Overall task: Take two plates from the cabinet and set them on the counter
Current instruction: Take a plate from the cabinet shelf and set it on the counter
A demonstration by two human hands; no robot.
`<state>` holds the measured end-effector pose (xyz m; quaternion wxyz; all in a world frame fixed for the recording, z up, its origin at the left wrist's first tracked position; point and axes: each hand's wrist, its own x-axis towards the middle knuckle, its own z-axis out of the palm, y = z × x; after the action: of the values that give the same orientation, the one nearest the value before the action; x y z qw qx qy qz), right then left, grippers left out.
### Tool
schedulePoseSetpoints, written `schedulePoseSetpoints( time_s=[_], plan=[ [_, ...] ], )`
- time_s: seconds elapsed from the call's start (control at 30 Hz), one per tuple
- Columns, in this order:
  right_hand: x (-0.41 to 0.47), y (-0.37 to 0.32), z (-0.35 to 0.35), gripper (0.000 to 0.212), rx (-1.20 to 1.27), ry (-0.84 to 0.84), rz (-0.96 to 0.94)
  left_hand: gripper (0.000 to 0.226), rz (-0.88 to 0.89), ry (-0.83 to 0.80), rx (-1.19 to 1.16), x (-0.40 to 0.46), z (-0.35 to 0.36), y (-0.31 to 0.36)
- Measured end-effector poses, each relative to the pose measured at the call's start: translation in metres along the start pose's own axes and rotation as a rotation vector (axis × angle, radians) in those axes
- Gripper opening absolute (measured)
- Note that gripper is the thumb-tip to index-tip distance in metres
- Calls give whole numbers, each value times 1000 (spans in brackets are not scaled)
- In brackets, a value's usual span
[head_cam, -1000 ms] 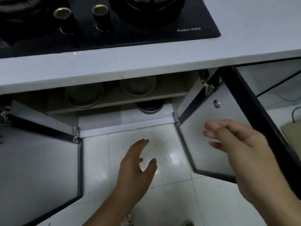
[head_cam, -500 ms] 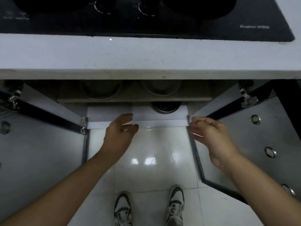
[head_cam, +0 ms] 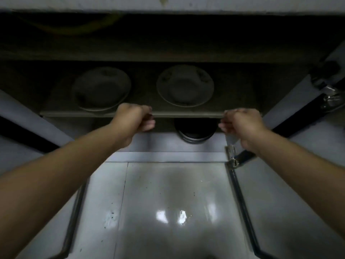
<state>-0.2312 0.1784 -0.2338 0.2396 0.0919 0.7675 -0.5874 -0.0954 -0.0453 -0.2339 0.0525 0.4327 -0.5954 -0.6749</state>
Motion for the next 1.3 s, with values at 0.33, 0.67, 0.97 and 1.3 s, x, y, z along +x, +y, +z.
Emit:
schedulePoseSetpoints(
  time_s=[0.33, 0.67, 0.97, 1.3],
  plan=[
    [95, 1, 33, 23, 49, -66, -96, 13, 186, -34, -60, 100, 7, -3],
    [128, -8, 50, 31, -134, -50, -191, 15, 170, -98, -80, 136, 28, 10],
    [124, -13, 53, 31, -193, -35, -167, 18, 59, -92, -169, 134, 31, 14],
    [107, -12, 48, 33, -174, -53, -144, 21, 49, -75, -139, 119, 28, 9]
  ],
)
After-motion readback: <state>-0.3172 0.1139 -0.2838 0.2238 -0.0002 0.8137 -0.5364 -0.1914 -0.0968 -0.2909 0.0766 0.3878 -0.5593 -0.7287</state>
